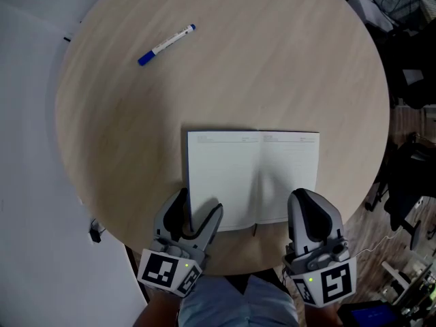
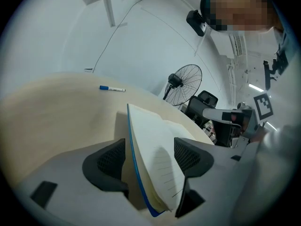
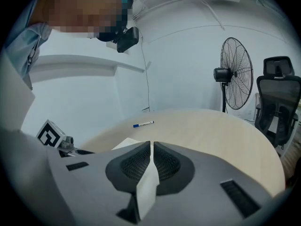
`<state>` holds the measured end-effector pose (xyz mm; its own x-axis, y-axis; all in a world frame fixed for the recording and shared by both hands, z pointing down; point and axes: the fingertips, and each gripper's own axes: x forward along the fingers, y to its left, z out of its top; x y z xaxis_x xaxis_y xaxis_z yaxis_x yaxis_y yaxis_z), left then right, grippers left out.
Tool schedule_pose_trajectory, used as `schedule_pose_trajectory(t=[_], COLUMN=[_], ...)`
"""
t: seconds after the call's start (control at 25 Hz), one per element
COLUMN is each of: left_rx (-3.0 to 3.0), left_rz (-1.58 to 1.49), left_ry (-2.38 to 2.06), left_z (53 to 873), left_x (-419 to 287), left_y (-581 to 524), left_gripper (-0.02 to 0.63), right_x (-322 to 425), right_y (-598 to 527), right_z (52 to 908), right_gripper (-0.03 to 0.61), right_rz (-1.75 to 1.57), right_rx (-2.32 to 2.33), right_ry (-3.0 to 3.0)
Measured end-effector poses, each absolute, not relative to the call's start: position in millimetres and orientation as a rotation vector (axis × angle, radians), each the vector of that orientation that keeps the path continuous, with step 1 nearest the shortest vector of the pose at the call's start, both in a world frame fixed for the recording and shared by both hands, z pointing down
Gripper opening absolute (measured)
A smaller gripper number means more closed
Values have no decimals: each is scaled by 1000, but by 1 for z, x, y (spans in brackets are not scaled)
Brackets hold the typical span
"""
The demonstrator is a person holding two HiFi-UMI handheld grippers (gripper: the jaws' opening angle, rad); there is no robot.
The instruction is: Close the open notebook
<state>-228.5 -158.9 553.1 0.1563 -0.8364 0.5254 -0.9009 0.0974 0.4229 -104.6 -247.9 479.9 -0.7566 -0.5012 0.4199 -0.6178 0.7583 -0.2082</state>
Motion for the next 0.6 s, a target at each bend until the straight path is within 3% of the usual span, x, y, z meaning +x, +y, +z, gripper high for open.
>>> schedule_pose_trajectory(t=[0.24,0.6], left_rx=[1736,1842], left_rz=[120,110], left_ry=[-1635,-1607], left_z=[552,488], left_x=[-219,-192], left_y=[-158,-154], left_gripper=[325,324], right_x=[-99,-87], right_y=[-247,-240], right_z=[475,431], right_gripper=[49,49], right_rz=[475,436], right_rx=[881,933], right_ry=[-2618,-2651])
